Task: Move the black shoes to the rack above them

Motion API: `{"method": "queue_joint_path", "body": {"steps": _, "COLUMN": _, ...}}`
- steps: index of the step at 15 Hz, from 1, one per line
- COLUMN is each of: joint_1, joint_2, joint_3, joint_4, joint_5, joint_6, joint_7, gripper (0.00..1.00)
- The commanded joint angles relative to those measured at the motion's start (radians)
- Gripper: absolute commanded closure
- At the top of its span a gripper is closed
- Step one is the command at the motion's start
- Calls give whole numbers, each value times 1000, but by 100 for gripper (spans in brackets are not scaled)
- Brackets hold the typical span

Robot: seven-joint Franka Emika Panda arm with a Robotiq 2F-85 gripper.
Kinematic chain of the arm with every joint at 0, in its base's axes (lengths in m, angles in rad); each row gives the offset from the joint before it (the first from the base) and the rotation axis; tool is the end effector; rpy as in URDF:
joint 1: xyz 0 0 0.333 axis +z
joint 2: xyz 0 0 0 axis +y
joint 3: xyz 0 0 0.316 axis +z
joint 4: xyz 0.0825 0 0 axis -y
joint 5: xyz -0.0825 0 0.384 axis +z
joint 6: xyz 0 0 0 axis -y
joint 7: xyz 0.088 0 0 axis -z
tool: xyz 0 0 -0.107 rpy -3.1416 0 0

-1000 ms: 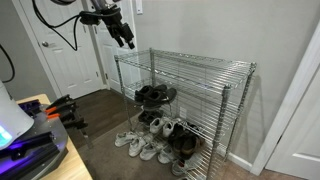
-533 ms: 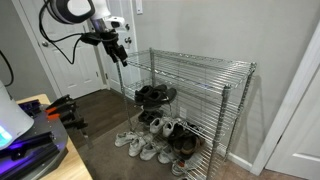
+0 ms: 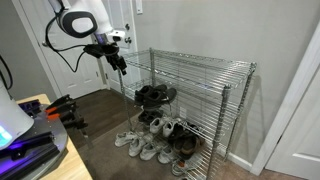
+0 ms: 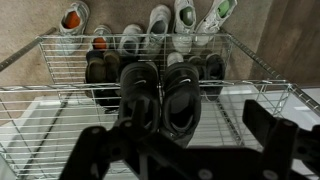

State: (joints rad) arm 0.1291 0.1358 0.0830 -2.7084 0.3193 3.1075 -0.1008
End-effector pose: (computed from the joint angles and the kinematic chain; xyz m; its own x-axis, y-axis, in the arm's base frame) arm 0.4205 0.0646 0.2102 0.9677 -0.0168 0.2515 0.0029 -0.9970 -0.0779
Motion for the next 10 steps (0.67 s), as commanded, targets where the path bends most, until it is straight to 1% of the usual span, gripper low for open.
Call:
{"method": "queue_joint_path", "body": {"steps": 1, "joint_1": -115, "joint_2": 98, "joint_3": 184, "joint_4": 43, "joint_5": 149, "joint_6": 98, "joint_7": -100, "gripper": 0}}
{"method": "queue_joint_path", "body": {"steps": 3, "joint_1": -193, "joint_2": 161, "joint_3": 270, "joint_4": 59, "joint_5": 149, "joint_6": 157, "joint_7": -105, "gripper": 0}}
{"method": "queue_joint_path", "body": {"steps": 5, "joint_1": -285, "joint_2": 230, "joint_3": 343, "joint_4": 68, "joint_5": 104, "joint_6": 223, "joint_7": -92, "gripper": 0}}
{"method": "queue_joint_path", "body": {"steps": 7, "joint_1": -353, "joint_2": 297, "joint_3": 373, "joint_4": 69, "joint_5": 53, "joint_6": 297, "joint_7": -83, "gripper": 0}}
{"method": "queue_joint_path", "body": {"steps": 8, "joint_1": -373, "joint_2": 325, "joint_3": 371, "joint_4": 68, "joint_5": 30, "joint_6": 333, "joint_7": -81, "gripper": 0}}
{"method": "queue_joint_path", "body": {"steps": 9, "joint_1": -354, "joint_2": 345, "joint_3": 305, "joint_4": 61, "joint_5": -127, "joint_6": 364, "joint_7": 38, "gripper": 0}}
{"method": "queue_joint_path", "body": {"steps": 10, "joint_1": -349, "joint_2": 370, "joint_3": 274, "joint_4": 61, "joint_5": -176, "joint_6": 398, "joint_7": 43, "gripper": 0}}
